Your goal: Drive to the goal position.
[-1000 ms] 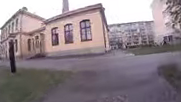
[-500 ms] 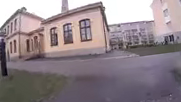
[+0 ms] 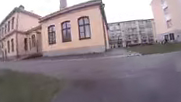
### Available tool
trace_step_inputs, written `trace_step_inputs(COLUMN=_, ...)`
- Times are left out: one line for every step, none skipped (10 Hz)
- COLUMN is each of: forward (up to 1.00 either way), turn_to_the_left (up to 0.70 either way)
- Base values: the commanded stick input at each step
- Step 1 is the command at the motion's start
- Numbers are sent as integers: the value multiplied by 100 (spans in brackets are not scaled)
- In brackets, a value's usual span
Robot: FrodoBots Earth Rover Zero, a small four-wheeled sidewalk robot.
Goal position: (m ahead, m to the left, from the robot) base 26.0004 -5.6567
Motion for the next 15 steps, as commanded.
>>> trace_step_inputs(forward=100, turn_to_the_left=-40)
trace_step_inputs(forward=100, turn_to_the_left=-40)
trace_step_inputs(forward=100, turn_to_the_left=-40)
trace_step_inputs(forward=100, turn_to_the_left=-20)
trace_step_inputs(forward=100, turn_to_the_left=-6)
trace_step_inputs(forward=100, turn_to_the_left=0)
trace_step_inputs(forward=100, turn_to_the_left=0)
trace_step_inputs(forward=100, turn_to_the_left=0)
trace_step_inputs(forward=100, turn_to_the_left=0)
trace_step_inputs(forward=100, turn_to_the_left=0)
trace_step_inputs(forward=100, turn_to_the_left=0)
trace_step_inputs(forward=100, turn_to_the_left=0)
trace_step_inputs(forward=100, turn_to_the_left=0)
trace_step_inputs(forward=100, turn_to_the_left=0)
trace_step_inputs(forward=100, turn_to_the_left=0)
